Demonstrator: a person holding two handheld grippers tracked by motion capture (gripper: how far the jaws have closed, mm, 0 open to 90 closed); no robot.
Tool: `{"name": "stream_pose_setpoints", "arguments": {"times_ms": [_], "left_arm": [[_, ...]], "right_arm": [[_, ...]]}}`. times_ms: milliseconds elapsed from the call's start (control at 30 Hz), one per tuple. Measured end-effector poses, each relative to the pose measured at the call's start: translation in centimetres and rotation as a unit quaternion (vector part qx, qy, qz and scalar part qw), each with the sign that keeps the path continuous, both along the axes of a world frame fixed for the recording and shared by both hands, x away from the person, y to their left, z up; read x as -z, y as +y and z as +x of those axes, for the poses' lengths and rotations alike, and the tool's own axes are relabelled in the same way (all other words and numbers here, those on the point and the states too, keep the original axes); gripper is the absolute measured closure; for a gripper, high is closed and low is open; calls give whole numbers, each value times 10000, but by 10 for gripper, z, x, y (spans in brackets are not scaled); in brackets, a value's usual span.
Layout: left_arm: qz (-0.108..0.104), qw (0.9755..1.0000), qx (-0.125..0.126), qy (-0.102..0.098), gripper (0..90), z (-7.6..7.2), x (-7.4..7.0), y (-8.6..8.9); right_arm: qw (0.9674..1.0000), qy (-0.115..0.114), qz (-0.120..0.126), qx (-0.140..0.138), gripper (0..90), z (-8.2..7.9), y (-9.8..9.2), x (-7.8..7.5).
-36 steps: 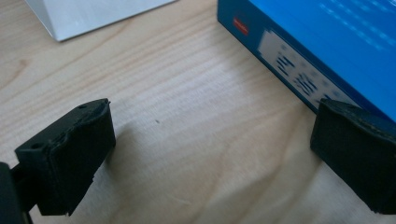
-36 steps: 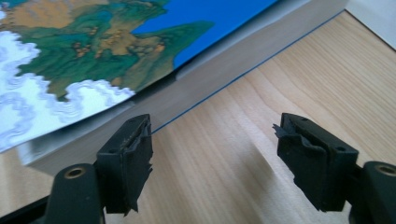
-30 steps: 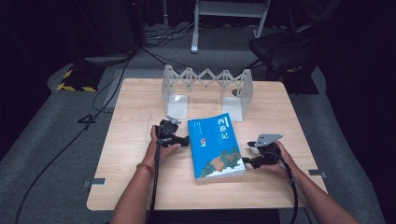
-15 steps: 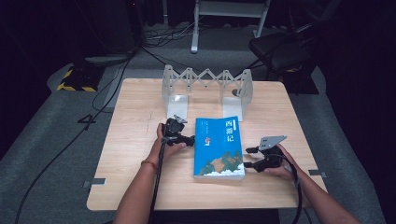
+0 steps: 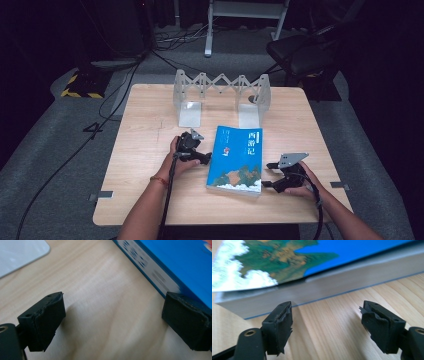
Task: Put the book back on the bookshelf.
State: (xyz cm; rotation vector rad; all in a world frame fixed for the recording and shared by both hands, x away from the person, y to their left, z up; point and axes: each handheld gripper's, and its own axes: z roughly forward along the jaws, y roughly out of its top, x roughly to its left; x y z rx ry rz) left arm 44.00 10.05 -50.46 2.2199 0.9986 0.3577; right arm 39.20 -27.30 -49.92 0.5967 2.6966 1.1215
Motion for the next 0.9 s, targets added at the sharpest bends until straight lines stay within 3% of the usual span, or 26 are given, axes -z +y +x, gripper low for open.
{"name": "stream_pose_setpoints", "arguments": {"times_ms": [300,400,667,900], "left_arm": [[56,9979,639,-9,40,-62,0,13],[58,9978,659,4,39,-74,0,15],[52,9973,738,-16,39,-100,1,17],[56,9974,716,-6,39,-103,0,16]], "right_arm": [[9998,-46,-57,191,230,11,-2,0],[9998,-61,-56,176,229,14,0,0],[9999,-79,-83,121,227,16,3,-1],[9997,-222,-101,51,224,16,4,-6]]}}
